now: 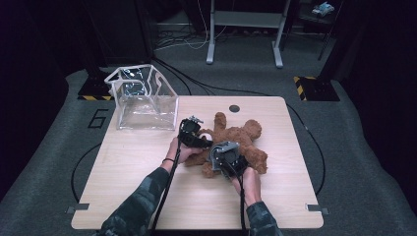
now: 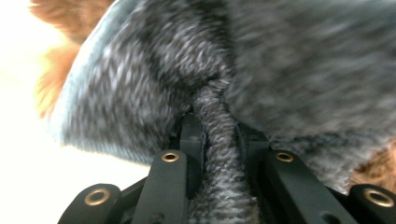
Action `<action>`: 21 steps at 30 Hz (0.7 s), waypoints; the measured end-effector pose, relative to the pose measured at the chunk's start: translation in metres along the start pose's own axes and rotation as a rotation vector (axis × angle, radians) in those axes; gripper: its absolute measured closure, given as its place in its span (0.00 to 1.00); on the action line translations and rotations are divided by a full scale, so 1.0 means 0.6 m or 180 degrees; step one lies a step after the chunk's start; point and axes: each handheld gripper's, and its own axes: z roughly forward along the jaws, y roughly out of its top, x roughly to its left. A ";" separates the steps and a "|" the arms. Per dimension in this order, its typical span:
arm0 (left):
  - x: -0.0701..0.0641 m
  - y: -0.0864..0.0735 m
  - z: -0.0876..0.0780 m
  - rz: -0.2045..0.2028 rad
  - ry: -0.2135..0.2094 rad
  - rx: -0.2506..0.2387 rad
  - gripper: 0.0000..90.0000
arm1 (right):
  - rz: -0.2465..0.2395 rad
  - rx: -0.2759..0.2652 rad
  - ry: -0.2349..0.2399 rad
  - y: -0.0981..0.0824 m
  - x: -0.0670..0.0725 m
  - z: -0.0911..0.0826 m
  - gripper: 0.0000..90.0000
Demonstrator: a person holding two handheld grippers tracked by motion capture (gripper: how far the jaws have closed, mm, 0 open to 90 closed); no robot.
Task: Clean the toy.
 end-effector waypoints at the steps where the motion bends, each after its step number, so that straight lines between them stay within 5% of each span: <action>1: 0.002 -0.001 -0.001 -0.0002 -0.0031 -0.0002 0.45 | 0.0015 0.0001 0.0004 -0.001 -0.006 -0.001 0.85; 13: 0.005 0.000 0.000 0.0039 -0.0065 0.0008 0.46 | 0.0664 0.0060 -0.0452 -0.067 -0.120 -0.048 0.85; 15: 0.005 0.000 0.000 0.0039 -0.0063 0.0009 0.46 | 0.0673 0.0097 -0.0572 -0.072 -0.125 -0.053 0.85; 19: 0.006 0.000 0.001 0.0018 -0.0051 -0.0011 0.46 | 0.0622 -0.0022 -0.0553 -0.065 -0.111 -0.071 0.84; 21: 0.004 0.001 0.000 0.0039 -0.0045 0.0021 0.45 | 0.0635 -0.0182 -0.0339 -0.052 -0.097 -0.082 0.83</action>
